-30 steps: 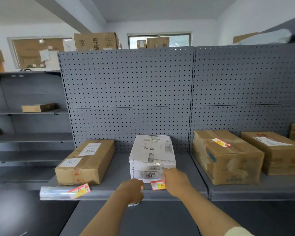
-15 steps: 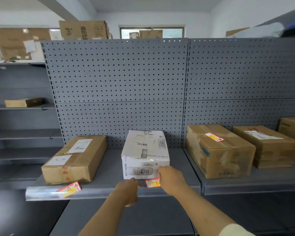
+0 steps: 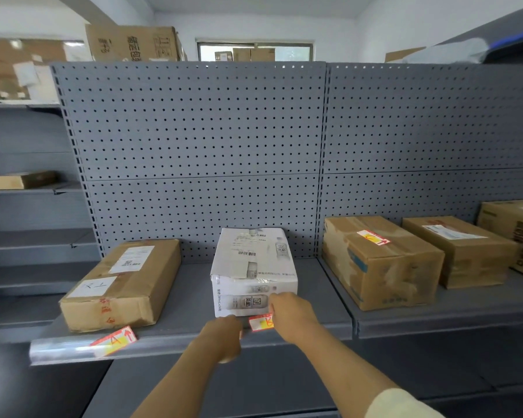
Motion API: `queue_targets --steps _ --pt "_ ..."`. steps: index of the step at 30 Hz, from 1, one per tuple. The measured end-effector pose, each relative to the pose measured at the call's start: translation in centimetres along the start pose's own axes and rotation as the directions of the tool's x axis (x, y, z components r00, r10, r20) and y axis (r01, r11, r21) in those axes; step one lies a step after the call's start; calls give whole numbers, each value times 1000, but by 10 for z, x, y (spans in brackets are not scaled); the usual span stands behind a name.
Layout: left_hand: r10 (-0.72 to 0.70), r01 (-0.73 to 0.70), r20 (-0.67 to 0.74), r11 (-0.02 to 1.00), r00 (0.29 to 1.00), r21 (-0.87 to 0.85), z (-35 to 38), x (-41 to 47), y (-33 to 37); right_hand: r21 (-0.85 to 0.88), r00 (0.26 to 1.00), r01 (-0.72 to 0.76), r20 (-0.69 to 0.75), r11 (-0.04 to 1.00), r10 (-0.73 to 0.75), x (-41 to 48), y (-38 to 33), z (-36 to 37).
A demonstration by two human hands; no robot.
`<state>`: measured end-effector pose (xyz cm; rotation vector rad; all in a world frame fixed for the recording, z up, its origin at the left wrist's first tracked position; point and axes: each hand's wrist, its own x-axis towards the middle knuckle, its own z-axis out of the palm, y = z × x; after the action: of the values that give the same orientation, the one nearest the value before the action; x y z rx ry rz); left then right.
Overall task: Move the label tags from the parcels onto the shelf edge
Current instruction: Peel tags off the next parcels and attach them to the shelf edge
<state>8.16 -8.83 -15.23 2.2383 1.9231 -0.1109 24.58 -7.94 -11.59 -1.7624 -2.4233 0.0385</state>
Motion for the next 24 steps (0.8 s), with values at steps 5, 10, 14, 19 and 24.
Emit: queue_targets --steps 5,10,14,19,24 --pt "13 -8 43 993 999 -115 -1 1 -5 -6 999 48 -26 999 -48 6 -5 7" --pt "54 -49 28 987 998 -152 -5 -4 -4 -31 995 98 -29 995 -99 11 -18 22" --pt "66 -61 30 985 997 -160 -5 -4 -9 -53 992 119 -34 992 -120 12 -22 29" --pt "7 -10 -23 989 1000 -146 -16 -3 -11 0 991 125 -38 992 -125 13 -18 29" --pt "-60 49 -73 989 996 -140 -24 -3 -19 -64 990 139 -26 988 -141 12 -13 31"
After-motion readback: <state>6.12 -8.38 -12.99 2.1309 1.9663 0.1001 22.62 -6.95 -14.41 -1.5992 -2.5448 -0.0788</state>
